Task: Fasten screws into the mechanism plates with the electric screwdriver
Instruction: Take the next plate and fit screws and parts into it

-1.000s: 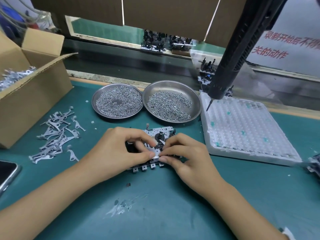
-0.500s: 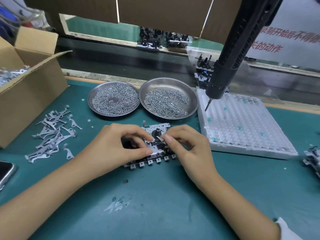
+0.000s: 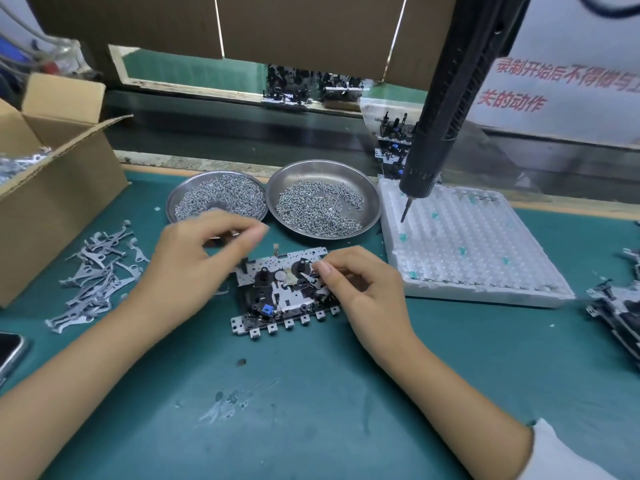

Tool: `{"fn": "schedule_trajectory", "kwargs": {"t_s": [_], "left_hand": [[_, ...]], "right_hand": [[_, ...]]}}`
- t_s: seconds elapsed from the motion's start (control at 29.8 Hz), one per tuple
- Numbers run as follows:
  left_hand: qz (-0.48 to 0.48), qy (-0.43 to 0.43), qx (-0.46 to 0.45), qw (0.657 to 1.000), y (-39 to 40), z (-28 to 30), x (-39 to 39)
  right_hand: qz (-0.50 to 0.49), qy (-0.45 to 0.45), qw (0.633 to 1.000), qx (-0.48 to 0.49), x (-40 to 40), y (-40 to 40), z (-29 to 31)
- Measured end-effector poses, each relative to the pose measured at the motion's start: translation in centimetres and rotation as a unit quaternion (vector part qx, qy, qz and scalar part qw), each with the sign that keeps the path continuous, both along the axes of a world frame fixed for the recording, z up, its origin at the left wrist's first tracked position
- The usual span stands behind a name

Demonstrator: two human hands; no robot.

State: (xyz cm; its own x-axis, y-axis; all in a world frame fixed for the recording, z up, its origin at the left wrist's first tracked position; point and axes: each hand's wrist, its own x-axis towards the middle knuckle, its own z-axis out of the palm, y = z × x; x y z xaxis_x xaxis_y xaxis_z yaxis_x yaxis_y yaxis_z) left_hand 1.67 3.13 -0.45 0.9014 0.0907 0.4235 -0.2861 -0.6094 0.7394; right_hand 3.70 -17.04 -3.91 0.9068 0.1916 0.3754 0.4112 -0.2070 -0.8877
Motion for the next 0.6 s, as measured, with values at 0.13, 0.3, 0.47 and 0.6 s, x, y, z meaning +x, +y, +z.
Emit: {"fn": "schedule_trajectory", "kwargs": {"t_s": [0.13, 0.3, 0.47, 0.6], "left_hand": [[0.115, 0.043, 0.177, 0.976, 2.0, -0.2, 3.7], [0.140, 0.182, 0.200, 0.953, 2.4, -0.7, 6.6], [0.221, 0.086, 0.221, 0.946, 1.8, -0.5, 6.2], [0.211, 0.057, 0.193, 0.956, 1.8, -0.6, 5.9]], "right_hand": [[-0.009, 0.005, 1.000, 0.012, 0.0, -0.1, -0.1], [-0.005, 0.007, 1.000, 0.021, -0.1, -0.1, -0.2], [0.001, -0.007, 1.000, 0.009, 0.2, 0.0, -0.1], [0.003, -0.004, 1.000, 0.009, 0.3, -0.1, 0.1]]}}
